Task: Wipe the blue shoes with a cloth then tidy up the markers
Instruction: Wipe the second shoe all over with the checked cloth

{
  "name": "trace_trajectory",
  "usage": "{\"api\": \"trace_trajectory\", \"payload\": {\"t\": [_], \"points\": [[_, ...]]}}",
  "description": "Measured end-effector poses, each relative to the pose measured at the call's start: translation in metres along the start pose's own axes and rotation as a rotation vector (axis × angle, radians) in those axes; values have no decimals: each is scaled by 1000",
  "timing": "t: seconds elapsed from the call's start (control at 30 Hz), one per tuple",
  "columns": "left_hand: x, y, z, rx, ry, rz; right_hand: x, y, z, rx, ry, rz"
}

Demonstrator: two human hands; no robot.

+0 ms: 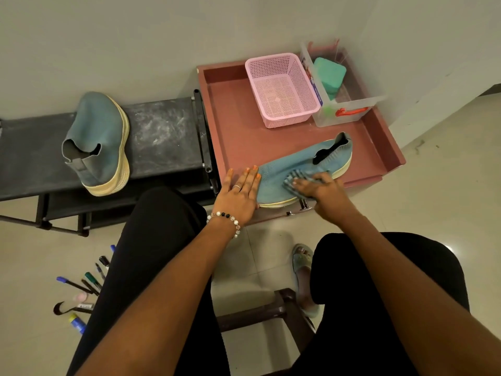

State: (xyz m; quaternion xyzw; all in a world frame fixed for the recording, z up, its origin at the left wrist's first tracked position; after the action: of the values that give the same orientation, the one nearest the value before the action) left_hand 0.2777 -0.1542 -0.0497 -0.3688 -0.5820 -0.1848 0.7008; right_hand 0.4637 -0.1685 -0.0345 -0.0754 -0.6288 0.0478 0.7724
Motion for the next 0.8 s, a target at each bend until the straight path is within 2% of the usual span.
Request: {"api": "trace_trajectory", "payload": {"t": [0.07,0.13,0.2,0.27,0.33,0.47,0.57,0.63,0.7,0.8], "points": [[0,0,0,3,1,-7,6,4,-6,-99,-40,-80],[1,0,-1,3,6,-2,-1,4,3,-282,-43,-94],[1,1,-1,9,3,-7,-12,-3,24,-461,5,-130],[2,0,-2,10,9,-16,-23,-8,58,-545,95,-107],[3,-1,-3,1,20,-3,-39,-9,88,-536,222,-31],[2,0,-2,-6,44,2,-40,-9,94,-244,284,38],[-1,1,-1,-3,22,-4,-26,-5,54,-90,51,38],[-1,2,0,-1,17,-2,-7,2,20,-118,-110,-18],[-1,2,0,-1,9,-4,11,7,0,-221,-164,-56],[-1,2,0,7,10,1,19,8,6,-410,-206,-65]]}}
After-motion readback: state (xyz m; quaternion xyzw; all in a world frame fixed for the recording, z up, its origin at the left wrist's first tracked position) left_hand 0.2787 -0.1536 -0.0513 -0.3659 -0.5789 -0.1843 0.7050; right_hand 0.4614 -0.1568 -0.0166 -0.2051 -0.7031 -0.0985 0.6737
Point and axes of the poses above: each hand's wrist, its own y-axis towards the middle knuckle, its own x-axis out of the back of the hand, z = x × y, the point moved 7 cm from there along y, towards the middle knuckle, and after that the axes turned 13 degrees about -x, right-handed, at the moved point
